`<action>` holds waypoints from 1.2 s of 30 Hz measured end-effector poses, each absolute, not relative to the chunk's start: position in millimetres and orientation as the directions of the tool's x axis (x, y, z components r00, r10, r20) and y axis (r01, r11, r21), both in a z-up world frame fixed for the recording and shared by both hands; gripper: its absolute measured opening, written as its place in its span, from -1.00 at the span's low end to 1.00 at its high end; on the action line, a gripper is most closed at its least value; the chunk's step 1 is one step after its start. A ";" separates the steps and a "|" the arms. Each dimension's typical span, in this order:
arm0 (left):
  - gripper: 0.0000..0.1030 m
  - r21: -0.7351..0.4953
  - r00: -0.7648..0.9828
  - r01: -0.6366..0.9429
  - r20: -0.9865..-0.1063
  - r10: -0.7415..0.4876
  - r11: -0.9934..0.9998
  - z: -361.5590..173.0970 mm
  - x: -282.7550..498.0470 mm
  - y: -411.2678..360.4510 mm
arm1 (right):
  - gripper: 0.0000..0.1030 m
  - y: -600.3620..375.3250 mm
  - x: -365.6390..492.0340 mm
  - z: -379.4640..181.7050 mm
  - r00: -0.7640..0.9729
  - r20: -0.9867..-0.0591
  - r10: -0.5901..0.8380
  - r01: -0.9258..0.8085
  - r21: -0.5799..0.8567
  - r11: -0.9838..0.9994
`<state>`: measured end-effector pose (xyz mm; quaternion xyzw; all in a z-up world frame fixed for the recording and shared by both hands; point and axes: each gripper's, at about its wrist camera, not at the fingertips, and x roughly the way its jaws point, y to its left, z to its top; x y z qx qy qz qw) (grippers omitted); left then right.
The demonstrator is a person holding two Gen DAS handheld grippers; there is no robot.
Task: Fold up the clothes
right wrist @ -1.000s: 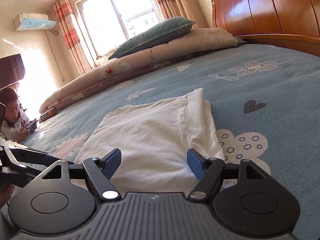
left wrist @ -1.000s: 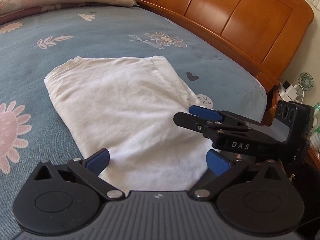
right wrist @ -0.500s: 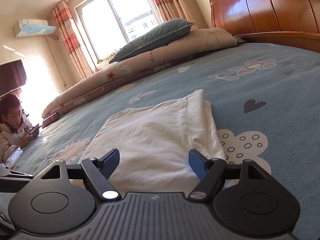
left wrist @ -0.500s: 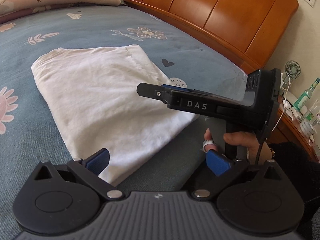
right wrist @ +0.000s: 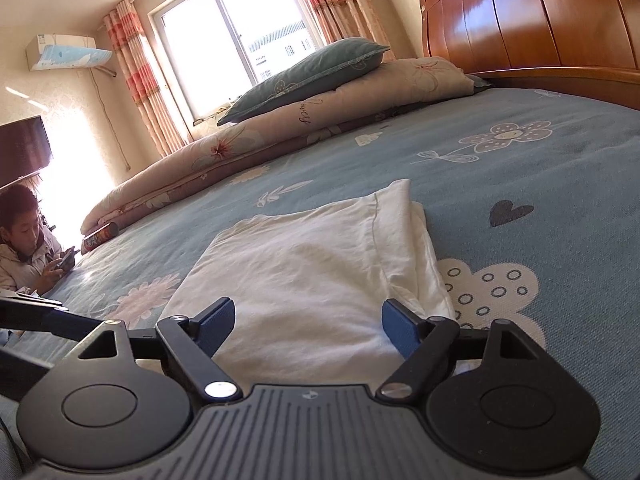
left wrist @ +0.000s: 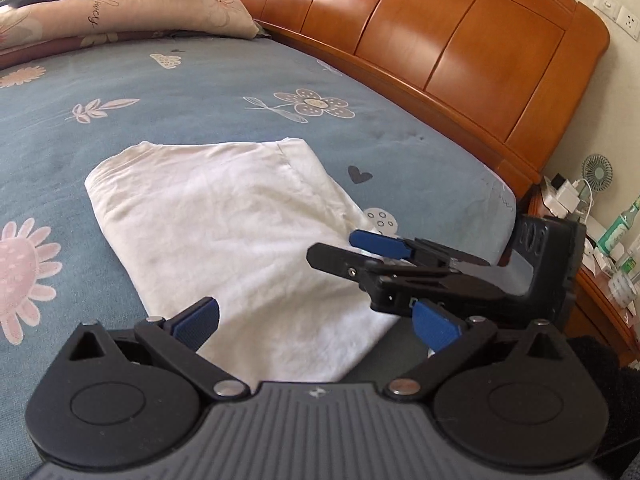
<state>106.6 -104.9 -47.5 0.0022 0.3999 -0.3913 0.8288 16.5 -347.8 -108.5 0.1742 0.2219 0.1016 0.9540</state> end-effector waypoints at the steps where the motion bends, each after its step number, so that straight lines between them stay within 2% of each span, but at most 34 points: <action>1: 1.00 -0.337 0.363 0.643 -0.656 -0.661 0.687 -52.2 112.9 -103.8 | 0.55 -347.7 17.3 -109.0 0.882 -0.394 0.259 -0.105 0.371 0.923; 3: 1.00 -0.407 0.338 0.611 -0.641 -0.689 0.678 -62.4 123.7 -99.4 | 0.48 -352.0 18.7 -110.3 0.882 -0.397 0.254 -0.089 0.390 0.916; 4: 1.00 -0.470 0.314 0.574 -0.629 -0.711 0.670 -69.1 128.6 -93.7 | 0.48 -354.0 18.2 -110.2 0.882 -0.393 0.259 -0.089 0.401 0.912; 6: 0.99 -0.522 0.293 0.535 -0.623 -0.726 0.664 -80.7 132.1 -85.7 | 0.48 -355.1 17.6 -110.2 0.881 -0.389 0.267 -0.096 0.407 0.908; 10: 0.99 -0.439 0.318 0.568 -0.663 -0.678 0.696 -64.6 128.4 -86.9 | 0.56 -350.9 18.0 -109.2 0.880 -0.392 0.268 -0.108 0.385 0.917; 14: 0.99 -0.399 0.379 0.570 -0.647 -0.661 0.718 -44.2 146.1 -87.5 | 0.56 -342.3 13.9 -103.9 0.892 -0.385 0.238 -0.113 0.320 0.941; 19: 0.99 -0.431 0.415 0.487 -0.651 -0.635 0.760 -50.6 189.4 -91.9 | 0.58 -329.0 -0.5 -92.9 0.913 -0.271 0.306 -0.236 0.261 0.936; 22: 0.99 -0.453 0.405 0.398 -0.694 -0.596 0.798 -77.4 212.6 -95.7 | 0.60 -316.6 5.6 -95.4 0.885 -0.322 0.336 -0.272 0.228 0.935; 25: 0.99 -0.466 0.427 0.377 -0.680 -0.597 0.801 -80.2 209.4 -95.0 | 0.62 -312.3 16.7 -103.3 0.856 -0.414 0.310 -0.244 0.205 0.948; 31: 0.99 -0.389 0.467 0.415 -0.685 -0.560 0.822 -66.9 182.4 -96.0 | 0.63 -325.4 13.3 -98.6 0.860 -0.412 0.302 -0.216 0.243 0.946; 36: 0.99 -0.322 0.512 0.447 -0.673 -0.534 0.835 -57.2 155.3 -94.8 | 0.63 -356.9 34.2 -71.8 0.876 -0.402 0.265 -0.119 0.352 0.929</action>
